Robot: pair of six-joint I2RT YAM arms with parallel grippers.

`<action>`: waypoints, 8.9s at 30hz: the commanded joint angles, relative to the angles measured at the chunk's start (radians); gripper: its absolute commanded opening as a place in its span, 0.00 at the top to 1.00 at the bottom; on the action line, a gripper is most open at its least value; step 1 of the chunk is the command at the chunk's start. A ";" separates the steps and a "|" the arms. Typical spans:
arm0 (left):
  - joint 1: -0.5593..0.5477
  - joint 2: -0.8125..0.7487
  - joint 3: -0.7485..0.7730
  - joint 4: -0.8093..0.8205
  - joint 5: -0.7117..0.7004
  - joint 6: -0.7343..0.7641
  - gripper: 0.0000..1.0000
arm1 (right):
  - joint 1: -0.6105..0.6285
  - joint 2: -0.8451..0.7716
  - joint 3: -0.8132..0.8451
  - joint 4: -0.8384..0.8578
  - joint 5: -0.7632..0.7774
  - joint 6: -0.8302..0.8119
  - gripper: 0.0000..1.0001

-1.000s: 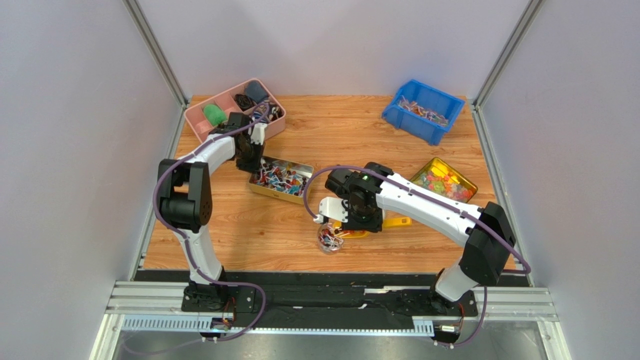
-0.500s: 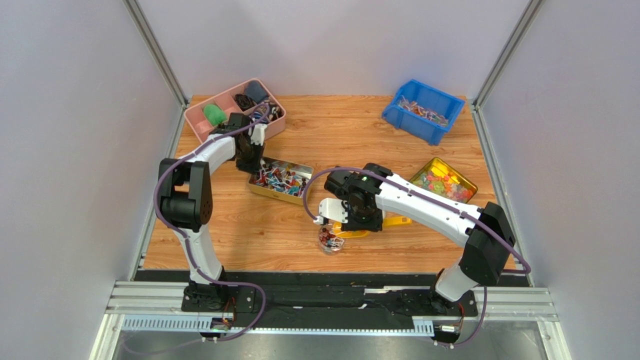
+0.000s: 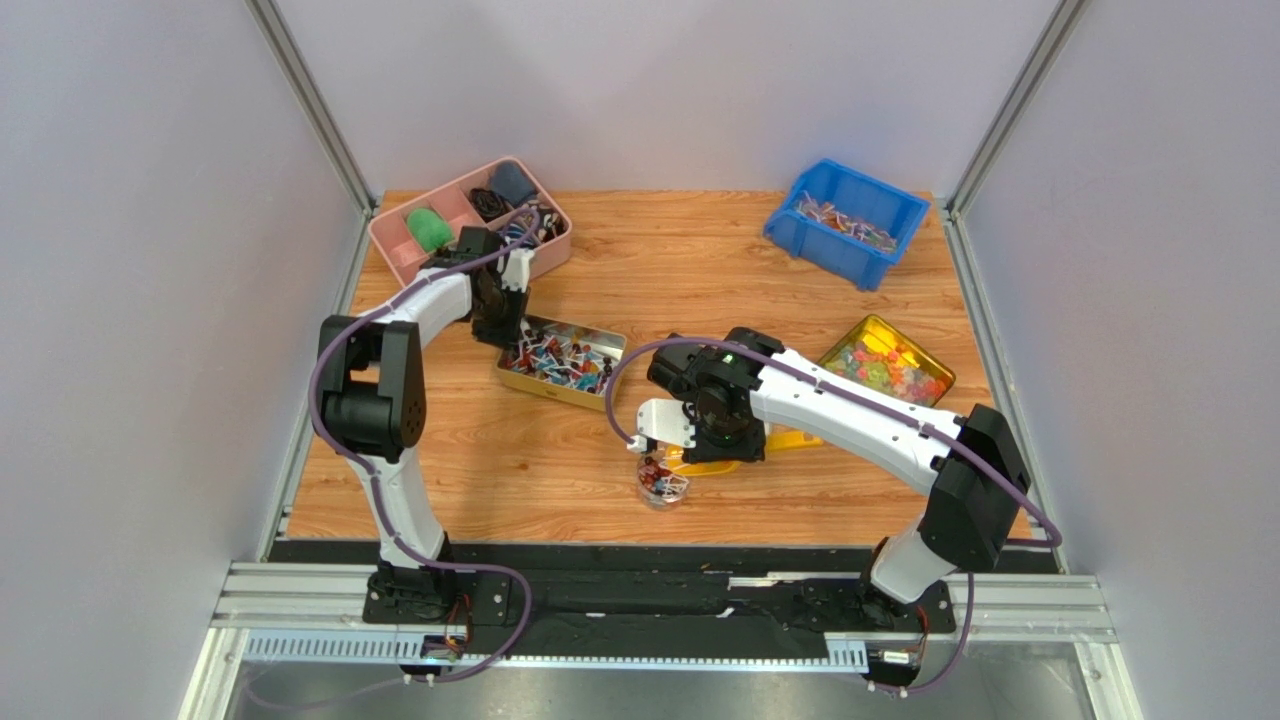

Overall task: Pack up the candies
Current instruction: Place the fake candies in the packing bottle, then scoop the fake candies from the storage box, then place the storage box at the center of the board.

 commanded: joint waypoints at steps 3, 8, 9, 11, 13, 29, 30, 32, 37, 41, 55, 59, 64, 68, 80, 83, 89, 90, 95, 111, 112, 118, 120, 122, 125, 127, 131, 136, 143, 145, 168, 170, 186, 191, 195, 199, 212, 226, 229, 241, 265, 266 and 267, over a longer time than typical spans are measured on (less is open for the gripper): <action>0.005 -0.008 0.055 0.010 0.033 0.005 1.00 | 0.006 -0.022 0.014 -0.172 0.023 -0.022 1.00; 0.005 -0.002 0.061 0.007 0.034 0.004 1.00 | 0.005 -0.030 0.021 -0.195 0.035 -0.028 1.00; 0.005 0.000 0.061 0.007 0.034 0.004 1.00 | 0.005 -0.032 0.024 -0.198 0.034 -0.030 1.00; 0.005 0.000 0.060 0.007 0.033 0.004 1.00 | 0.005 -0.033 0.033 -0.212 0.040 -0.033 1.00; 0.005 0.000 0.063 0.005 0.033 0.005 1.00 | 0.005 -0.036 0.041 -0.227 0.046 -0.036 1.00; 0.005 -0.010 0.060 0.005 0.031 0.010 1.00 | 0.040 -0.041 0.017 -0.283 0.092 -0.035 1.00; 0.005 -0.007 0.060 0.004 0.033 0.008 1.00 | 0.040 -0.042 0.010 -0.283 0.095 -0.035 1.00; 0.005 -0.008 0.063 0.004 0.031 0.008 1.00 | 0.043 -0.042 0.007 -0.284 0.101 -0.035 1.00; 0.005 -0.005 0.063 0.004 0.027 0.008 1.00 | 0.048 -0.049 0.004 -0.296 0.116 -0.038 1.00; 0.005 -0.007 0.064 0.000 0.024 0.010 1.00 | 0.057 -0.052 -0.016 -0.300 0.132 -0.036 1.00; 0.005 -0.007 0.064 0.002 0.019 0.010 1.00 | 0.089 -0.065 -0.023 -0.316 0.189 -0.035 1.00; 0.005 -0.008 0.061 0.000 0.019 0.011 1.00 | 0.100 -0.075 -0.017 -0.324 0.201 -0.035 1.00; 0.005 -0.010 0.063 0.002 0.016 0.011 1.00 | 0.103 -0.091 -0.008 -0.323 0.219 -0.035 1.00; 0.005 -0.010 0.063 0.002 0.019 0.011 1.00 | 0.100 -0.098 0.064 -0.321 0.212 -0.045 1.00; 0.005 -0.037 0.060 0.004 0.094 0.020 1.00 | -0.021 0.056 0.354 -0.060 0.290 -0.100 1.00; 0.005 -0.051 0.054 0.005 0.108 0.020 1.00 | -0.030 0.120 0.380 0.018 0.314 -0.099 1.00; 0.005 -0.072 0.043 0.014 0.110 0.022 1.00 | -0.087 0.229 0.422 0.102 0.347 -0.076 1.00; 0.005 -0.082 0.043 0.017 0.123 0.022 1.00 | -0.098 0.237 0.417 0.113 0.341 -0.073 1.00; 0.005 -0.096 0.035 0.028 0.163 0.020 1.00 | -0.167 0.264 0.365 0.197 0.299 -0.045 1.00; 0.005 -0.096 0.031 0.033 0.208 0.022 1.00 | -0.178 0.340 0.351 0.331 0.121 0.036 1.00; 0.005 -0.094 0.032 0.031 0.206 0.022 1.00 | -0.176 0.335 0.352 0.335 0.112 0.039 1.00; 0.005 -0.082 0.034 0.031 0.206 0.023 1.00 | -0.170 0.287 0.388 0.345 0.051 0.051 1.00; 0.005 -0.079 0.034 0.030 0.208 0.024 1.00 | -0.172 0.274 0.389 0.349 0.022 0.058 1.00; 0.005 -0.076 0.034 0.028 0.206 0.024 1.00 | -0.169 0.266 0.391 0.355 0.006 0.062 1.00; 0.004 -0.076 0.034 0.027 0.203 0.025 1.00 | -0.169 0.249 0.386 0.371 -0.008 0.071 1.00; 0.005 -0.077 0.034 0.027 0.205 0.027 1.00 | -0.168 0.237 0.386 0.385 -0.014 0.080 1.00; 0.005 -0.074 0.034 0.025 0.205 0.027 1.00 | -0.161 0.209 0.386 0.401 -0.023 0.088 1.00; 0.005 -0.073 0.035 0.025 0.205 0.025 1.00 | -0.155 0.183 0.380 0.429 -0.029 0.100 1.00; 0.005 -0.072 0.034 0.022 0.203 0.028 1.00 | -0.149 0.186 0.366 0.444 0.049 0.101 1.00; 0.005 -0.072 0.034 0.020 0.202 0.028 1.00 | -0.152 0.198 0.342 0.447 0.087 0.090 1.00; 0.008 0.019 0.127 -0.160 0.674 0.117 1.00 | -0.190 0.076 0.339 0.472 0.388 -0.039 1.00; 0.007 0.058 0.156 -0.210 0.694 0.140 1.00 | -0.188 0.071 0.343 0.457 0.361 -0.024 1.00; -0.044 -0.019 0.089 -0.062 -0.031 0.068 1.00 | -0.022 0.091 0.449 0.244 0.281 -0.087 1.00; -0.061 -0.026 0.078 -0.043 -0.077 0.063 1.00 | 0.026 0.180 0.480 0.173 0.290 -0.140 1.00; -0.076 -0.033 0.075 -0.039 -0.084 0.070 1.00 | 0.045 0.281 0.535 0.138 0.345 -0.177 1.00; -0.079 -0.034 0.072 -0.038 -0.076 0.071 1.00 | 0.046 0.390 0.641 0.098 0.402 -0.199 1.00; -0.084 -0.025 0.077 -0.035 -0.044 0.063 1.00 | 0.083 0.619 0.725 0.092 0.546 -0.301 1.00; -0.088 -0.043 0.074 -0.027 -0.021 0.057 1.00 | 0.117 0.770 0.904 -0.031 0.420 -0.271 1.00; -0.087 -0.051 0.071 -0.026 -0.022 0.060 1.00 | 0.115 0.786 0.914 -0.048 0.361 -0.223 1.00; -0.087 -0.057 0.068 -0.024 -0.015 0.057 1.00 | 0.103 0.792 0.870 0.065 0.261 -0.015 1.00; -0.087 -0.057 0.063 -0.023 -0.021 0.062 1.00 | 0.098 0.866 0.866 0.362 0.215 0.159 1.00; -0.087 -0.059 0.061 -0.023 -0.021 0.060 1.00 | 0.094 0.864 0.866 0.371 0.206 0.165 1.00; -0.087 -0.057 0.061 -0.023 -0.019 0.062 1.00 | 0.089 0.858 0.862 0.377 0.201 0.186 1.00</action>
